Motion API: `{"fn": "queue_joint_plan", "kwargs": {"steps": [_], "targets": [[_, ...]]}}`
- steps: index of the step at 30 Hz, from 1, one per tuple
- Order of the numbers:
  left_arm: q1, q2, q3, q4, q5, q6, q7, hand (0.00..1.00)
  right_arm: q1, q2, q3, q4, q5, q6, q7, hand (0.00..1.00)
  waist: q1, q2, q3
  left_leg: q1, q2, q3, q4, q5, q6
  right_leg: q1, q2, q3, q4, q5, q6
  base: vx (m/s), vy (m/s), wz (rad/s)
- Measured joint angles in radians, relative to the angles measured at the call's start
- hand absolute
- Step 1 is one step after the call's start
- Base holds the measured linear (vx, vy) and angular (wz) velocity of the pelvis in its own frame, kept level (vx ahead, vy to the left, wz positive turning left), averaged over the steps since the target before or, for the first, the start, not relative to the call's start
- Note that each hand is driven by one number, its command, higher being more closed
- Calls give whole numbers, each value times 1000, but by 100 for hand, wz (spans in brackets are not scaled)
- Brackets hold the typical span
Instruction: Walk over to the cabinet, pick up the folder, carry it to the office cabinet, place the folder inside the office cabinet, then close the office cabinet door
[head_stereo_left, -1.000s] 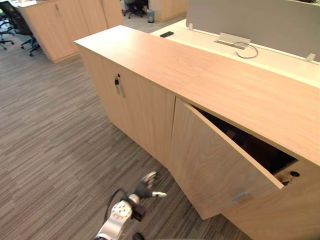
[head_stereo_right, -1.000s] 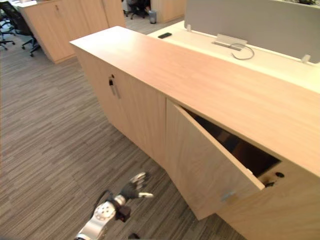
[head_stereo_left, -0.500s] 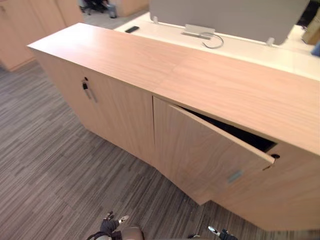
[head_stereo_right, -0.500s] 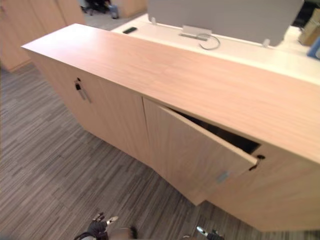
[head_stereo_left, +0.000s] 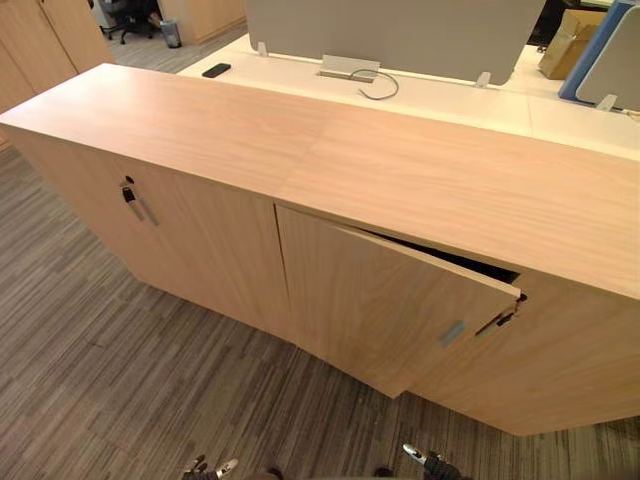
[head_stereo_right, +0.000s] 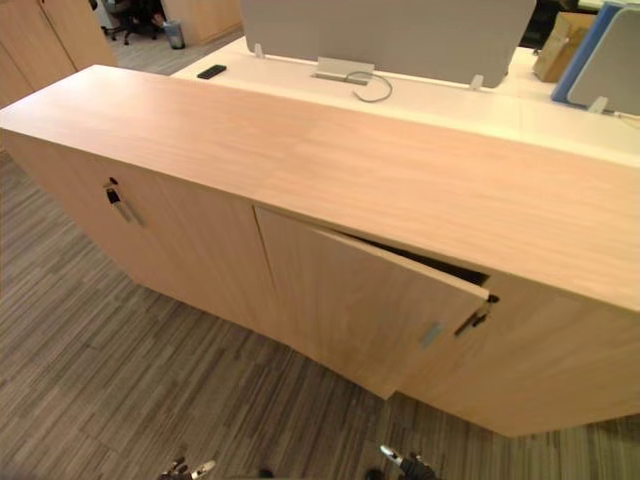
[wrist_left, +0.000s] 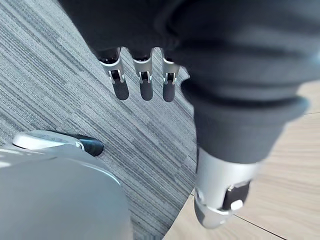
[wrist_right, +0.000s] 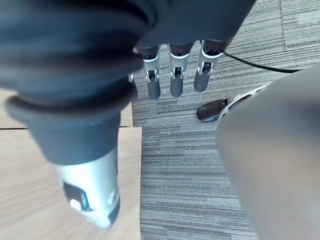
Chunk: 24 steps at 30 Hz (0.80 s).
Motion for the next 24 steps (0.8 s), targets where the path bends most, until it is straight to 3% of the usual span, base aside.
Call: {"fn": "queue_joint_plan", "kwargs": {"steps": [9,14,24], "targets": [[-63,18,-124,23,-80,3,-26,0,9,0,20,0,-1,4,0,0,-7,-12,-26,43,-1,29,-28,0,0,20,0,13,-19,14,-5,16,27,-11],[-85,8,-187,24,7,-1,-19,0,10,1,45,0,3,5,-2,0,-10,-22,-31,69,-3,49,-38,1,1,30,-4,16,-19,17,-2,-41,31,-11],[-87,0,-148,30,94,1,12,0,12,2,43,0,37,4,-23,0,-22,-21,-32,72,-3,54,-40,3,3,29,-4,21,-19,21,5,-8,5,-1]]}}
